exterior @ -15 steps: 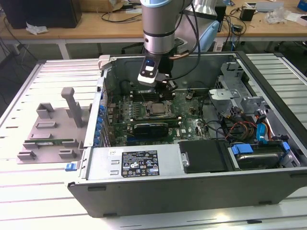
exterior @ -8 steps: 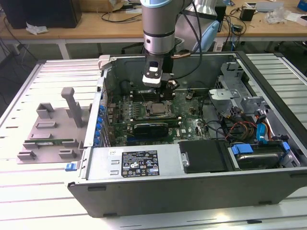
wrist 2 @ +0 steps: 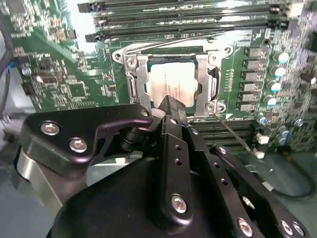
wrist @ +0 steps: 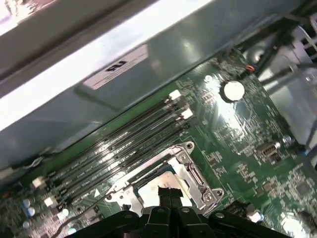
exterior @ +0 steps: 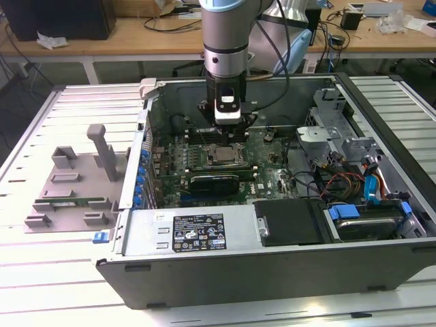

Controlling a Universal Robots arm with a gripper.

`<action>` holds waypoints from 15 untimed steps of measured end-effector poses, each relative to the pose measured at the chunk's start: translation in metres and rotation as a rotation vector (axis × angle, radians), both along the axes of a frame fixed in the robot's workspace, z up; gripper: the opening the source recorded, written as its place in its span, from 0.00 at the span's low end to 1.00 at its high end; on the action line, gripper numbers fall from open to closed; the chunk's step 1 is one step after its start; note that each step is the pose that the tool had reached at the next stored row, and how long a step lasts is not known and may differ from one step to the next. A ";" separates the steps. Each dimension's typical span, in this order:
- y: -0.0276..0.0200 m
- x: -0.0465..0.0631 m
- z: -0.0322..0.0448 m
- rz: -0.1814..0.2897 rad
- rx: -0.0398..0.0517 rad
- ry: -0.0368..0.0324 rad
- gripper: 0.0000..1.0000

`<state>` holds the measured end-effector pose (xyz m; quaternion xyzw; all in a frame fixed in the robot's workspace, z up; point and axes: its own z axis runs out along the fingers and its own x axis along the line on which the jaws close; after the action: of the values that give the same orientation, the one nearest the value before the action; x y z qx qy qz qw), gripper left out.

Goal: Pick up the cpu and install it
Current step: 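Close the cpu cover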

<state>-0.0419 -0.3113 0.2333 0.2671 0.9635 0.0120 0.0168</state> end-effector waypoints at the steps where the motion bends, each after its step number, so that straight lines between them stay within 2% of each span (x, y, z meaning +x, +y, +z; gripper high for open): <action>1: 0.0000 0.000 0.0000 0.020 -0.0001 0.0000 0.11; 3: 0.0000 0.000 -0.0002 0.082 -0.0005 0.0000 0.11; 8: 0.0000 0.000 -0.0003 0.180 -0.0012 0.0000 0.11; 9: 0.0000 0.000 -0.0004 0.220 -0.0015 0.0000 0.11; 15: 0.0000 0.000 -0.0006 0.367 -0.0027 0.0000 0.11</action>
<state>-0.0419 -0.3113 0.2327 0.0866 0.9960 0.0135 0.0147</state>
